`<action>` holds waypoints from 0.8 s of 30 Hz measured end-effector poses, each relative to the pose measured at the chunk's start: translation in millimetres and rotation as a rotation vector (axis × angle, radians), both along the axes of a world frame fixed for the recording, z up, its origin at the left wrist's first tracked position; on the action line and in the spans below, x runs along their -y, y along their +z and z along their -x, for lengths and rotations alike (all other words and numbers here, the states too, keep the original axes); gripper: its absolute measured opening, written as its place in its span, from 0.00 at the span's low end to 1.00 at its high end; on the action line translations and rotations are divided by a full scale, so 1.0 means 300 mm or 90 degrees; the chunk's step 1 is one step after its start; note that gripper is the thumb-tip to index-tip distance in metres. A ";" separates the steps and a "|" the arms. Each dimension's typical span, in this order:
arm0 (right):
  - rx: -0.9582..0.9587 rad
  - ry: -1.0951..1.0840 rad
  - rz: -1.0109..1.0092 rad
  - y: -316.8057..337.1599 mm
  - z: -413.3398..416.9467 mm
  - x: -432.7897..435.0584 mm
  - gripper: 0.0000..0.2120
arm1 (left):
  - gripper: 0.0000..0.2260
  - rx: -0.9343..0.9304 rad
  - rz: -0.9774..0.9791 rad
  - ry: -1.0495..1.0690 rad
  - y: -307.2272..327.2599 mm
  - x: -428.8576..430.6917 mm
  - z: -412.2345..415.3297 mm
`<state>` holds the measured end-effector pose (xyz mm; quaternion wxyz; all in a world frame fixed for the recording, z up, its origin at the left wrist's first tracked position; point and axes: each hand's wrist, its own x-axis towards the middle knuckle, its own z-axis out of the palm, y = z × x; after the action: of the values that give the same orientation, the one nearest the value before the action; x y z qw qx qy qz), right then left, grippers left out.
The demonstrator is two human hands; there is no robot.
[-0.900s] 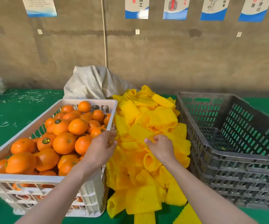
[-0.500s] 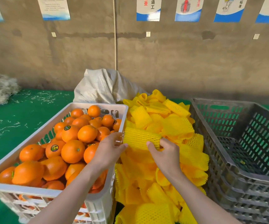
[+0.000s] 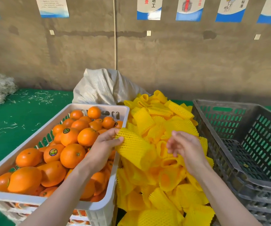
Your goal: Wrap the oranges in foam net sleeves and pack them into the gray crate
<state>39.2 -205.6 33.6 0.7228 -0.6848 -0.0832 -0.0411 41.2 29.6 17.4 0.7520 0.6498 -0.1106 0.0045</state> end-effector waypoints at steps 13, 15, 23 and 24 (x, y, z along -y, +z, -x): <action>0.025 0.126 0.055 -0.066 -0.097 -0.219 0.13 | 0.18 0.065 -0.582 0.185 -0.028 -0.102 -0.084; -0.016 0.158 -0.009 -0.066 -0.105 -0.213 0.09 | 0.27 0.067 -0.853 0.106 -0.036 -0.122 -0.119; -0.114 0.205 -0.055 -0.062 -0.076 -0.148 0.07 | 0.33 0.026 -1.092 0.025 -0.028 -0.092 -0.168; -0.121 0.203 -0.065 -0.058 -0.071 -0.142 0.07 | 0.30 0.055 -1.075 0.061 -0.034 -0.088 -0.162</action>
<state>60.3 -162.8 16.2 0.7585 -0.6262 -0.1198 0.1348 89.8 56.1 7.0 0.0086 0.9967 -0.0779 -0.0229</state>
